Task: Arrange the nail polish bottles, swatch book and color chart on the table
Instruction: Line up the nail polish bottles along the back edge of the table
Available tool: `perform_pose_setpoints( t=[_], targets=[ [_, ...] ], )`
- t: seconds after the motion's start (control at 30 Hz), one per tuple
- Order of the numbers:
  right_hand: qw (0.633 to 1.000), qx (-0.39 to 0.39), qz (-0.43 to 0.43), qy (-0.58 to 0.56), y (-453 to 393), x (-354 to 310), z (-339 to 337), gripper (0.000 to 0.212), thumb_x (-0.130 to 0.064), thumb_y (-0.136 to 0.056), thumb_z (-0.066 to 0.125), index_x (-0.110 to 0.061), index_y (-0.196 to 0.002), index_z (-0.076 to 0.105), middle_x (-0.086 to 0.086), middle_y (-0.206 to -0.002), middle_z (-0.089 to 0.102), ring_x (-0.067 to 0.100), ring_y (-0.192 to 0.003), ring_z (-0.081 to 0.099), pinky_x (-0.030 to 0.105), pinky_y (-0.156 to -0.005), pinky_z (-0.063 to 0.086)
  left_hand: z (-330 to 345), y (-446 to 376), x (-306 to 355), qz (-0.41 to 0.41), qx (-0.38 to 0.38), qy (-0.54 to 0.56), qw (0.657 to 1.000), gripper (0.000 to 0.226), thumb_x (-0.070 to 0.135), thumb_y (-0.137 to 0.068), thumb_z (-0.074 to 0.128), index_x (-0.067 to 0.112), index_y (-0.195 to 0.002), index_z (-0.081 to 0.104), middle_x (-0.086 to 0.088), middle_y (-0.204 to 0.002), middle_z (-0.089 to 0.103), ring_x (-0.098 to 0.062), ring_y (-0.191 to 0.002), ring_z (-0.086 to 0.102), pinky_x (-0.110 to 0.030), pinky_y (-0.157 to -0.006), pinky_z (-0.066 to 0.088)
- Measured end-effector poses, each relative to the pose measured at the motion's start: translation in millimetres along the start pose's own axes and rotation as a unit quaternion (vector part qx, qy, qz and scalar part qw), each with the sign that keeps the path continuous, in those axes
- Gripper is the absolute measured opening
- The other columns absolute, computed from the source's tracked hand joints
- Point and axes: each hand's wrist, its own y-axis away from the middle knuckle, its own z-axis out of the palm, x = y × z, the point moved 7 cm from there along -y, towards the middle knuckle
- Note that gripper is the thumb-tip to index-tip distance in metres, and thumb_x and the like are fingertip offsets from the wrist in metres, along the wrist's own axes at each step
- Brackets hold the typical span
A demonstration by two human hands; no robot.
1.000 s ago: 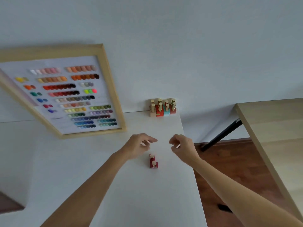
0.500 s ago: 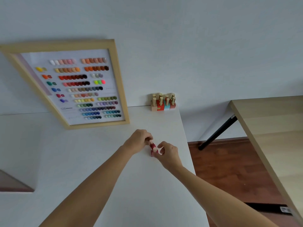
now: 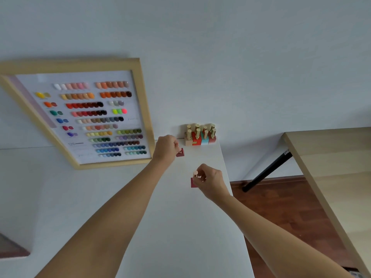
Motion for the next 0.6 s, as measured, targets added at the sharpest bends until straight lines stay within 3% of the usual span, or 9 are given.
perform_pose_setpoints(
  t=[0.07, 0.17, 0.37, 0.6],
  targets=[
    [1.000, 0.003, 0.002, -0.003, -16.0, 0.5, -2.5, 0.010, -0.018, -0.084, 0.064, -0.010, -0.087, 0.058, -0.009, -0.066, 0.057, 0.006, -0.057, 0.053, 0.008, -0.049, 0.039, 2.4, -17.7, -2.5, -0.020, 0.009, 0.002, 1.000, 0.007, 0.005, -0.084, 0.068, -0.002, -0.085, 0.070, -0.017, -0.090, 0.071, -0.028, -0.085, 0.068, -0.024, -0.065, 0.047],
    [1.000, 0.011, 0.001, -0.011, -39.1, 3.1, -3.4, 0.013, -0.021, -0.084, 0.063, -0.011, -0.090, 0.056, 0.001, -0.074, 0.064, 0.012, -0.065, 0.058, 0.009, -0.052, 0.040, 11.3, -43.1, -8.7, -0.040, 0.015, 0.011, 0.999, 0.005, 0.001, -0.083, 0.067, -0.004, -0.081, 0.068, -0.019, -0.086, 0.069, -0.030, -0.081, 0.067, -0.031, -0.067, 0.052],
    [0.999, 0.020, -0.009, -0.034, -72.9, 9.5, -0.2, 0.015, -0.019, -0.085, 0.063, -0.013, -0.097, 0.058, 0.002, -0.081, 0.069, 0.009, -0.068, 0.060, 0.004, -0.056, 0.043, 31.0, -78.7, -24.6, -0.058, 0.015, 0.025, 0.998, 0.006, 0.000, -0.082, 0.068, -0.001, -0.077, 0.066, -0.009, -0.074, 0.063, -0.014, -0.064, 0.056, -0.017, -0.055, 0.036],
    [0.999, 0.024, -0.005, -0.044, -91.2, 17.3, 7.1, 0.013, -0.020, -0.085, 0.064, -0.014, -0.095, 0.059, 0.001, -0.084, 0.068, 0.006, -0.073, 0.061, 0.005, -0.061, 0.044, 41.1, -96.0, -35.4, -0.069, 0.016, 0.039, 0.997, 0.008, 0.002, -0.079, 0.070, -0.001, -0.084, 0.066, -0.013, -0.083, 0.067, -0.022, -0.072, 0.060, -0.025, -0.064, 0.041]
  ],
)
